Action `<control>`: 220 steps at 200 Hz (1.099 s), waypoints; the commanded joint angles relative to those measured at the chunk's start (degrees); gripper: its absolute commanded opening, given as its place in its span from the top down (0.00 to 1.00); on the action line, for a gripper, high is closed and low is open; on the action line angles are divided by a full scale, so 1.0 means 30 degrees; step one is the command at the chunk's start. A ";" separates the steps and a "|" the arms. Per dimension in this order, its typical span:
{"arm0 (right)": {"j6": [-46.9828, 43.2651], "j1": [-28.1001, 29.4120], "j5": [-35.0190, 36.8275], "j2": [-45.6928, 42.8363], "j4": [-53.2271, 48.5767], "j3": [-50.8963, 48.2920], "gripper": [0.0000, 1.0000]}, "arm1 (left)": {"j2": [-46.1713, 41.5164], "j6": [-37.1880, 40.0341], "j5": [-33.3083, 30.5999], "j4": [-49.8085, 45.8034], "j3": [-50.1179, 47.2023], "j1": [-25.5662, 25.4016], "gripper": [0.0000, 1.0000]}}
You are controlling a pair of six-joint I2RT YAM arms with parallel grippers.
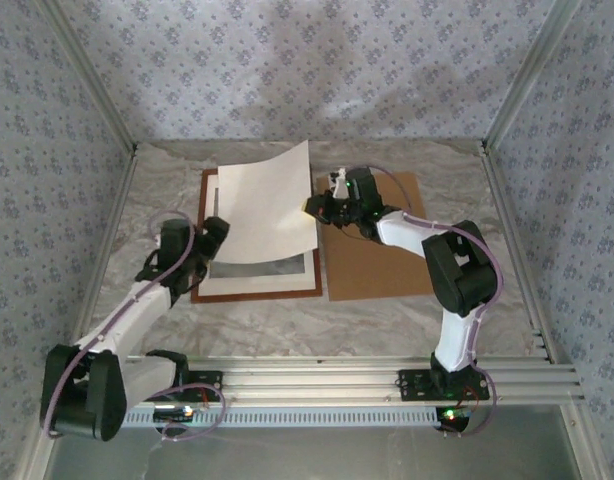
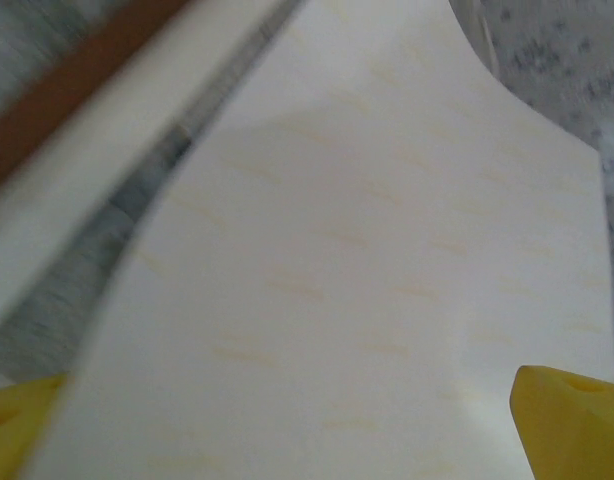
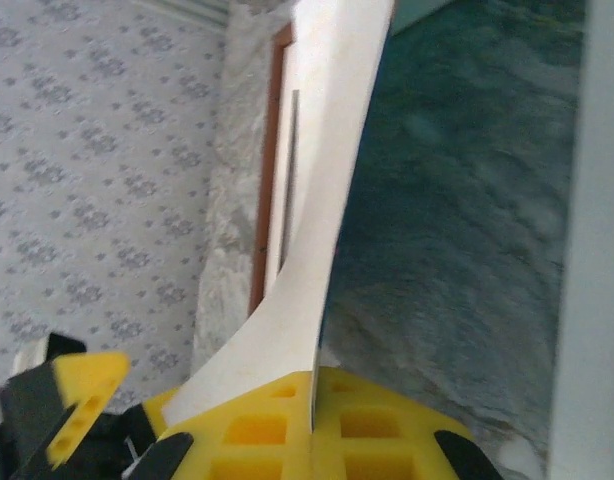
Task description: Put the photo into the frame
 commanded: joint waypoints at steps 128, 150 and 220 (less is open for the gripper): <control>-0.1286 0.4099 -0.2255 0.1978 -0.2389 1.1252 1.00 | 0.1382 0.3706 0.5865 -0.0295 -0.1529 0.9899 0.02; -0.1239 0.4557 -0.2756 0.3057 -0.2390 1.3081 1.00 | 0.1413 0.3461 0.5893 -0.0122 -0.1808 1.0466 0.01; -0.1741 0.5386 -0.5070 0.4638 -0.1150 1.4668 1.00 | 0.1173 0.2300 0.6040 0.0407 -0.2869 1.2753 0.01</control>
